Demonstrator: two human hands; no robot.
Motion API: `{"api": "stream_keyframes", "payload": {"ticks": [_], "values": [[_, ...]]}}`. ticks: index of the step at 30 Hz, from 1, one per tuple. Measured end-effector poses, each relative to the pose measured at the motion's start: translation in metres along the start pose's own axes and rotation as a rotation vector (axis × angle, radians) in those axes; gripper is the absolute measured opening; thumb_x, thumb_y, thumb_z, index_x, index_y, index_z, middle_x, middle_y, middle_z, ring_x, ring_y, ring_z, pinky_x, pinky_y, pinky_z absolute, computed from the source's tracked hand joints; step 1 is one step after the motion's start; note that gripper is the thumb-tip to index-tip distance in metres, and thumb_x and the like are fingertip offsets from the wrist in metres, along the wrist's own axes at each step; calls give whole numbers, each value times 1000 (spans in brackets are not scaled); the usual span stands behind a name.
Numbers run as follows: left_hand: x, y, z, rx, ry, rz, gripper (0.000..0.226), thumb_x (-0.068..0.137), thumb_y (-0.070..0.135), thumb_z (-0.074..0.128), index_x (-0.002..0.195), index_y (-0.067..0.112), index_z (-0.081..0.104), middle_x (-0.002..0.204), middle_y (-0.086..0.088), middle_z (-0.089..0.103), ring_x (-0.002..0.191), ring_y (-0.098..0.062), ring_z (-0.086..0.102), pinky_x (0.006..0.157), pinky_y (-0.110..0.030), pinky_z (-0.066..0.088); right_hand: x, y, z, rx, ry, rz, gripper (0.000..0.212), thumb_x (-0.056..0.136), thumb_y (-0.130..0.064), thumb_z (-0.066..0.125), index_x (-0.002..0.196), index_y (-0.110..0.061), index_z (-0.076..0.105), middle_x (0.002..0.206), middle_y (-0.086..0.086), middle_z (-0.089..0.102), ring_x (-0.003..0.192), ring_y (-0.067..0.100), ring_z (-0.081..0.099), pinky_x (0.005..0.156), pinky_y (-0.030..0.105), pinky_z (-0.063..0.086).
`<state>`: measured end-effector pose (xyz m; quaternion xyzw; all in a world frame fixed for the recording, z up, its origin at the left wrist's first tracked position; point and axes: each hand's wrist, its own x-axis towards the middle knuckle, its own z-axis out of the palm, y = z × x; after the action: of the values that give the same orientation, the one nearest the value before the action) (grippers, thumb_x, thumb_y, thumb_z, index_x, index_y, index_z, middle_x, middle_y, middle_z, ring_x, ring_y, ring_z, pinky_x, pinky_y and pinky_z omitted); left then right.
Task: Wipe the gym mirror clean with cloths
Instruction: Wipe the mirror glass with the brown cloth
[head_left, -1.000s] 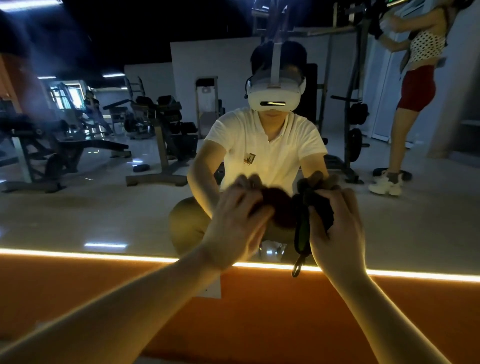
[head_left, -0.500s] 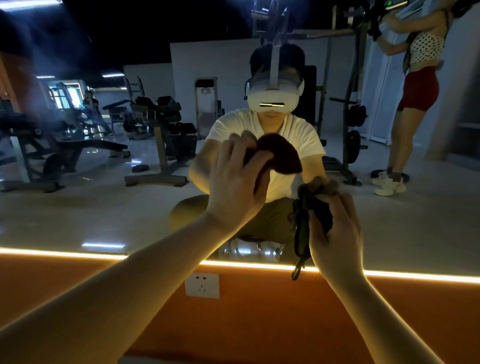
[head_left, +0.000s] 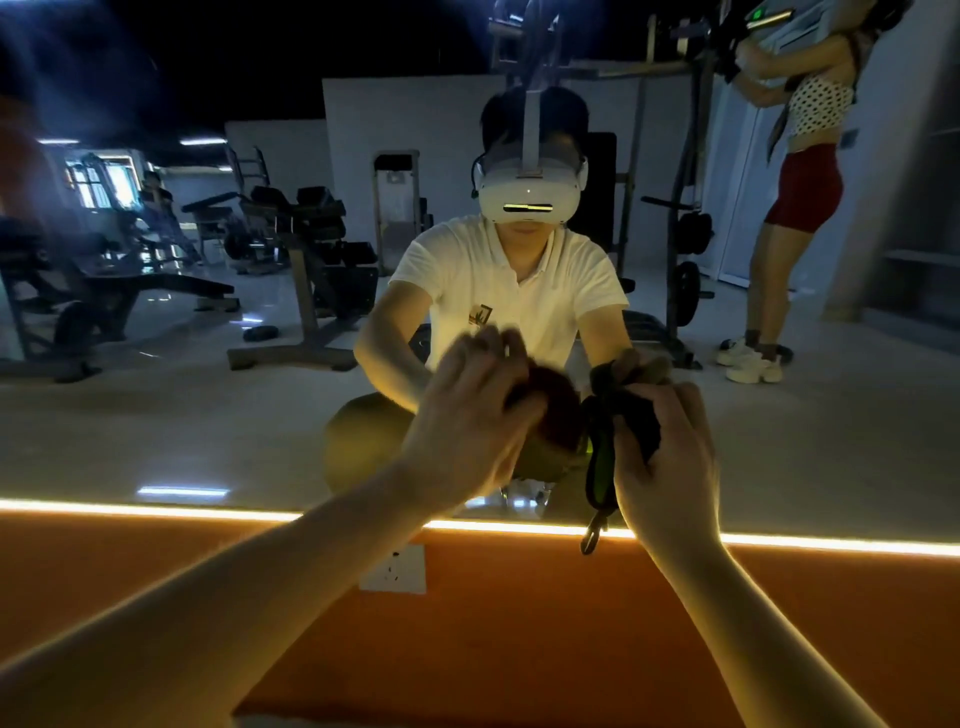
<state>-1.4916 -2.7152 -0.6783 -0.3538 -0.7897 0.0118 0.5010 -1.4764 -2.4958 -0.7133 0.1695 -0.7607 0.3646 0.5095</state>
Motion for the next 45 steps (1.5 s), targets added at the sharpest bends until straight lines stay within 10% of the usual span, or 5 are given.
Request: {"api": "stream_keyframes", "payload": {"ticks": [5, 15, 27, 37, 45], "values": [[32, 5, 5, -72, 289, -195, 28, 90, 21, 71, 116, 14, 65, 122, -10, 50, 110, -30, 49, 92, -40, 43, 0, -2, 0, -28, 9, 35, 25, 91, -1, 64, 115, -7, 61, 114, 1, 52, 90, 12, 57, 72, 21, 50], [-82, 46, 35, 4, -320, 134, 54, 64, 29, 92, 116, 25, 76, 122, -2, 65, 115, -24, 50, 99, -47, 54, -6, -8, -17, -83, -142, 159, 27, 95, -14, 65, 121, -17, 57, 120, -4, 48, 97, 8, 55, 75, 28, 52], [66, 16, -12, -86, 177, -221, 34, 93, 26, 61, 124, 14, 61, 130, -16, 50, 125, -36, 46, 104, -49, 48, 1, -17, -64, -120, -82, 114, 26, 95, -7, 61, 120, -15, 60, 116, -7, 51, 94, 2, 57, 78, 27, 55], [-24, 86, 63, -24, -220, 221, 45, 66, 25, 89, 109, 17, 75, 115, -12, 61, 107, -30, 50, 87, -51, 59, 20, 37, -96, -93, -64, 119, 26, 94, -14, 62, 120, -14, 59, 125, 1, 54, 102, 7, 56, 82, 14, 44], [125, 49, -2, -11, 321, -253, 24, 91, 22, 71, 112, 10, 69, 119, -19, 57, 111, -30, 48, 93, -29, 36, 38, 59, -93, -20, 24, 31, 21, 95, -3, 62, 115, -8, 61, 120, 6, 54, 98, 12, 59, 83, 23, 51]]}}
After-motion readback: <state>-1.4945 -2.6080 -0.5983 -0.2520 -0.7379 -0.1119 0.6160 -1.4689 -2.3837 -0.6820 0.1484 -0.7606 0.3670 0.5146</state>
